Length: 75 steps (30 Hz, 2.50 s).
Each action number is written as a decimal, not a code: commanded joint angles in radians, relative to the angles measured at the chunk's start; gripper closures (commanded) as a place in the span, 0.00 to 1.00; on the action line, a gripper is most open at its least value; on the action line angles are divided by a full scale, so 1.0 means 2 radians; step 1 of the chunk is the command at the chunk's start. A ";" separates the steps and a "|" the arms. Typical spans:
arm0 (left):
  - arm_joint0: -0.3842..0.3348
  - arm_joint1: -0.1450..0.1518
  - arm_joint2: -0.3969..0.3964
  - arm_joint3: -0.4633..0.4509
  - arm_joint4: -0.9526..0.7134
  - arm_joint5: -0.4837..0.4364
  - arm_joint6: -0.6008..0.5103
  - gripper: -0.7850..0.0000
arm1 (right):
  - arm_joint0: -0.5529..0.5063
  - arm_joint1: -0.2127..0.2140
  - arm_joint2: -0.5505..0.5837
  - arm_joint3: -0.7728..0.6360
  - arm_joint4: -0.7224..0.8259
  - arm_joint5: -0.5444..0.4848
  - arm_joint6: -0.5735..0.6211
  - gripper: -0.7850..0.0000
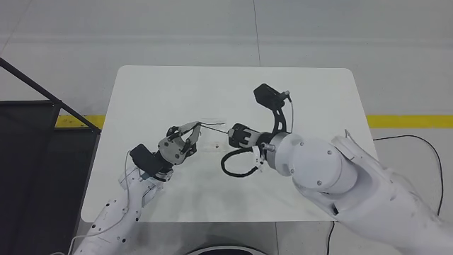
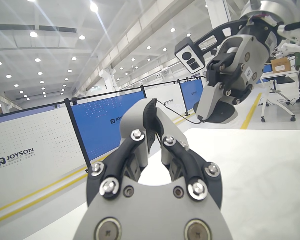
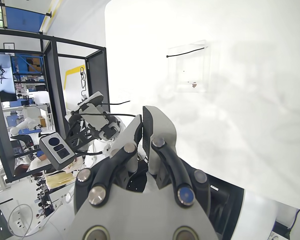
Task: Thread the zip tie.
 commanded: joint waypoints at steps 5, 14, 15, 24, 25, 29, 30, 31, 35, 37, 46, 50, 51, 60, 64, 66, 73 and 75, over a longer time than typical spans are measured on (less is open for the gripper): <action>0.000 0.000 0.001 0.001 0.010 0.000 0.000 1.00 | -0.011 -0.004 0.022 0.000 0.027 -0.016 -0.006 1.00; -0.001 0.000 0.003 0.002 0.012 0.003 -0.003 1.00 | -0.046 -0.002 0.071 -0.006 0.070 -0.064 -0.006 1.00; -0.002 0.000 0.003 0.002 0.012 0.003 -0.003 1.00 | -0.050 -0.002 0.074 -0.007 0.069 -0.066 -0.004 1.00; -0.001 0.000 -0.001 0.001 0.007 0.004 -0.002 1.00 | -0.077 0.005 0.100 -0.021 0.057 -0.081 0.012 1.00; 0.000 0.000 -0.001 0.001 0.006 0.004 -0.002 1.00 | -0.080 0.006 0.103 -0.022 0.056 -0.083 0.015 1.00; 0.000 0.000 -0.002 0.000 0.006 0.004 -0.003 1.00 | -0.090 0.009 0.111 -0.026 0.051 -0.088 0.021 1.00; 0.000 0.000 -0.002 0.000 0.006 0.004 -0.003 1.00 | -0.092 0.009 0.113 -0.027 0.050 -0.089 0.023 1.00; 0.000 0.000 -0.002 0.000 0.006 0.004 -0.003 1.00 | -0.094 0.009 0.114 -0.027 0.050 -0.090 0.024 1.00; -0.001 0.000 -0.002 0.000 0.005 0.004 -0.003 1.00 | -0.099 0.009 0.119 -0.028 0.048 -0.091 0.026 1.00; -0.001 0.000 -0.003 0.001 0.000 0.005 -0.002 1.00 | -0.100 0.010 0.121 -0.029 0.047 -0.090 0.028 1.00; 0.002 -0.001 -0.007 0.000 0.012 0.032 0.001 1.00 | -0.102 0.014 0.123 -0.037 0.019 -0.064 0.051 1.00; 0.001 -0.002 -0.002 0.002 0.028 0.059 0.002 1.00 | -0.106 0.015 0.126 -0.039 0.015 -0.061 0.051 1.00; 0.001 -0.002 -0.001 0.003 0.030 0.064 0.002 1.00 | -0.108 0.015 0.127 -0.040 0.013 -0.061 0.052 1.00; -0.003 -0.004 0.003 0.008 0.036 0.067 0.010 1.00 | -0.122 0.021 0.144 -0.048 0.005 -0.065 0.069 1.00; -0.003 -0.004 0.003 0.009 0.040 0.074 0.012 1.00 | -0.124 0.023 0.149 -0.048 0.003 -0.067 0.083 1.00; -0.003 -0.004 0.003 0.010 0.042 0.079 0.013 1.00 | -0.122 0.024 0.150 -0.046 0.002 -0.069 0.096 1.00; -0.005 -0.005 0.006 0.015 0.048 0.085 0.016 1.00 | -0.122 0.026 0.155 -0.042 0.006 -0.077 0.115 1.00; -0.006 -0.006 0.007 0.017 0.050 0.085 0.017 1.00 | -0.123 0.026 0.156 -0.041 0.012 -0.079 0.117 1.00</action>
